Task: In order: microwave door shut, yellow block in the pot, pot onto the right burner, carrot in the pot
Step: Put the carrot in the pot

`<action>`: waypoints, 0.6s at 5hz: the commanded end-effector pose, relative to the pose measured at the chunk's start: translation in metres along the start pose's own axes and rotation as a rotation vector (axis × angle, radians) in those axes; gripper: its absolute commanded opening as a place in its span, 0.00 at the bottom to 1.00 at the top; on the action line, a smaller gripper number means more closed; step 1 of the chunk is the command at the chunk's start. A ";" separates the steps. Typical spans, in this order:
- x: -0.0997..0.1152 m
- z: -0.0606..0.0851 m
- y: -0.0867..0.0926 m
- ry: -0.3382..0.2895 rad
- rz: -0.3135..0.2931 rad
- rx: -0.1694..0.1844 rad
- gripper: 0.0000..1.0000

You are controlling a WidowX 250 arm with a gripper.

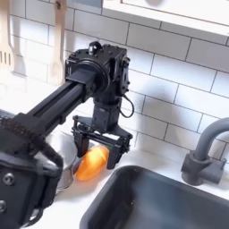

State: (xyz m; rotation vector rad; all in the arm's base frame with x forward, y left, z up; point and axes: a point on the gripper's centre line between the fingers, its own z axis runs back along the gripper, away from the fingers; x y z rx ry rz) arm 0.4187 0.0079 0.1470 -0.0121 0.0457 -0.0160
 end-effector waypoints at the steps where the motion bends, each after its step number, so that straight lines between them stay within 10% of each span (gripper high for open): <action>1: -0.003 0.001 -0.001 0.004 -0.007 0.011 0.00; 3: -0.004 0.021 -0.004 -0.038 -0.025 -0.027 0.00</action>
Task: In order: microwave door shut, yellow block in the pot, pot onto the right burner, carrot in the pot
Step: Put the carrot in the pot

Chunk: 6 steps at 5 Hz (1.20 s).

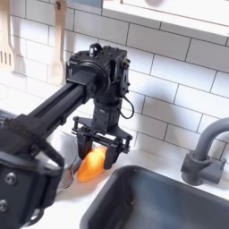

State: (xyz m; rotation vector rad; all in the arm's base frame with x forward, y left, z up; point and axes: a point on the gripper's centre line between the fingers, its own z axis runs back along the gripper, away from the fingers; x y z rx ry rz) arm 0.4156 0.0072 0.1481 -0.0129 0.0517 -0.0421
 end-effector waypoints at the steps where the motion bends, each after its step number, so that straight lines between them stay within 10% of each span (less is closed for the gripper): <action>1: -0.007 0.026 -0.009 -0.035 0.018 -0.060 0.00; 3: -0.015 0.065 -0.013 -0.141 0.084 -0.115 0.00; 6: -0.036 0.060 0.015 -0.046 0.210 -0.041 0.00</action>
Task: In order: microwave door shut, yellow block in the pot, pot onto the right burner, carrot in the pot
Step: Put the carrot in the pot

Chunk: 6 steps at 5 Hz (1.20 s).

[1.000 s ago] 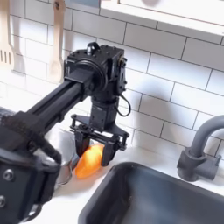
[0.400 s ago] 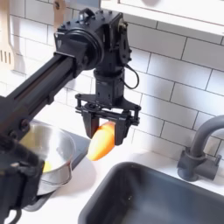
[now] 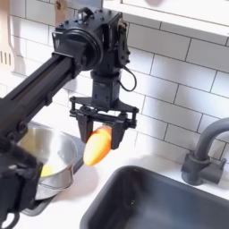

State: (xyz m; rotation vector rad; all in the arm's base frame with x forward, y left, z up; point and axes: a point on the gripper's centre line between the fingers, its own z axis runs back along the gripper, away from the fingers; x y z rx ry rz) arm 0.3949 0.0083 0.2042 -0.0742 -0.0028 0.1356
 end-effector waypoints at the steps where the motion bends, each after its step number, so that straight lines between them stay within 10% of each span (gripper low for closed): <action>1: -0.025 0.057 0.046 -0.104 0.109 0.038 0.00; 6: -0.052 0.013 0.066 -0.038 0.190 0.155 0.00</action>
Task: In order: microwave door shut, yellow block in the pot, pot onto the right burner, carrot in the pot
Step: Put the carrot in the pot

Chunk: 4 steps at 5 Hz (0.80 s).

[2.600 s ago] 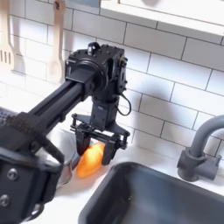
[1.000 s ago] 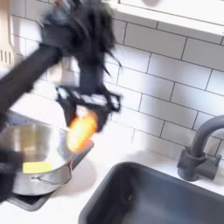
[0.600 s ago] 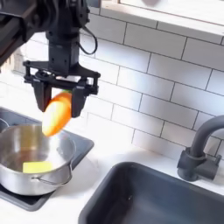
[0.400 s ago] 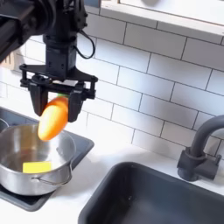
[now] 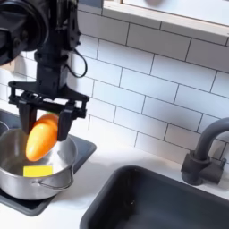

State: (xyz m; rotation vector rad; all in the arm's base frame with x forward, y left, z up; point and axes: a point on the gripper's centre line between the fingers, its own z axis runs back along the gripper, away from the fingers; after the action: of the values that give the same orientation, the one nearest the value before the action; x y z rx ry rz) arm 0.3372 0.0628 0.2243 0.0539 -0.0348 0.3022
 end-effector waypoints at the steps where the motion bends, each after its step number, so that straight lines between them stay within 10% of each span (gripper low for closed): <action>1: -0.001 -0.020 0.005 0.023 0.032 0.036 0.00; 2: 0.002 -0.020 0.004 0.014 0.028 0.032 0.00; 3: 0.001 -0.016 0.004 0.016 0.016 0.033 1.00; 4: 0.001 -0.015 0.002 0.014 -0.001 0.033 1.00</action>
State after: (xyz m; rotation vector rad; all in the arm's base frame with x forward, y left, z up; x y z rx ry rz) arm 0.3374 0.0678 0.2087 0.0846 -0.0147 0.3091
